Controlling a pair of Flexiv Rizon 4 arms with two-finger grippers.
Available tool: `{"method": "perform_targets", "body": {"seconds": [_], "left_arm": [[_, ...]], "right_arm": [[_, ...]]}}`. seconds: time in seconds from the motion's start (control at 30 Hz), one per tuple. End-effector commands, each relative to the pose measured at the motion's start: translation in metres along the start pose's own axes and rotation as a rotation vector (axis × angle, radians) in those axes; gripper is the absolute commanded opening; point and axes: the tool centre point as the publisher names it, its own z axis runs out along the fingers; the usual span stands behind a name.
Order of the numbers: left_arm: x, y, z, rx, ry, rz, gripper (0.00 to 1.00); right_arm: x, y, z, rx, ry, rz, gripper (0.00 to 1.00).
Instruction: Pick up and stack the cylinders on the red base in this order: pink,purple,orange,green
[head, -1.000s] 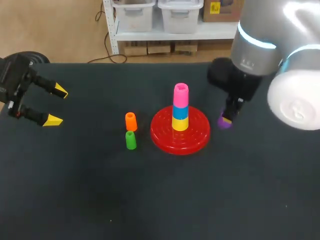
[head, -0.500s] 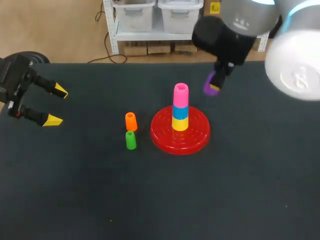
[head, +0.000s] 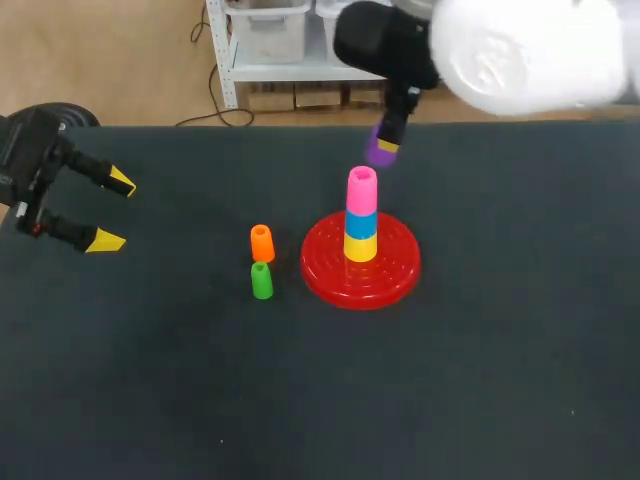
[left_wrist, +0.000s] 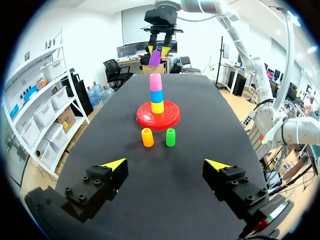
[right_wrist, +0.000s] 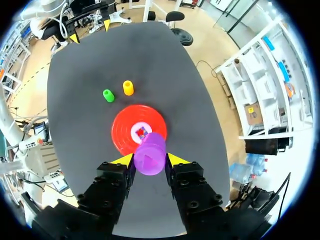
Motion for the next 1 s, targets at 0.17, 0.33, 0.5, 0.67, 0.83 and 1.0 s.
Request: {"method": "perform_targets", "body": {"seconds": [0.17,0.33,0.5,0.67,0.83,1.0], "left_arm": [[0.001,0.0,0.0,-0.002,-0.003,0.003,1.0],[0.001,0.0,0.0,-0.002,-0.003,0.003,1.0],[0.001,0.0,0.0,-0.002,-0.003,0.003,1.0],[0.001,0.0,0.0,-0.002,-0.003,0.003,1.0],[0.001,0.0,0.0,-0.002,-0.003,0.003,1.0],[0.001,0.0,0.0,-0.002,-0.003,0.003,1.0]], "right_arm": [[-0.014,0.001,0.002,-0.059,0.078,0.001,0.0],[-0.013,0.004,0.01,-0.08,0.095,-0.002,0.0],[-0.015,0.001,0.021,-0.107,0.108,-0.005,0.0],[-0.019,0.0,0.024,-0.114,0.118,-0.008,0.0],[-0.022,0.0,0.025,-0.118,0.125,-0.01,0.0],[-0.023,0.003,0.022,-0.117,0.127,-0.015,0.0]]}}
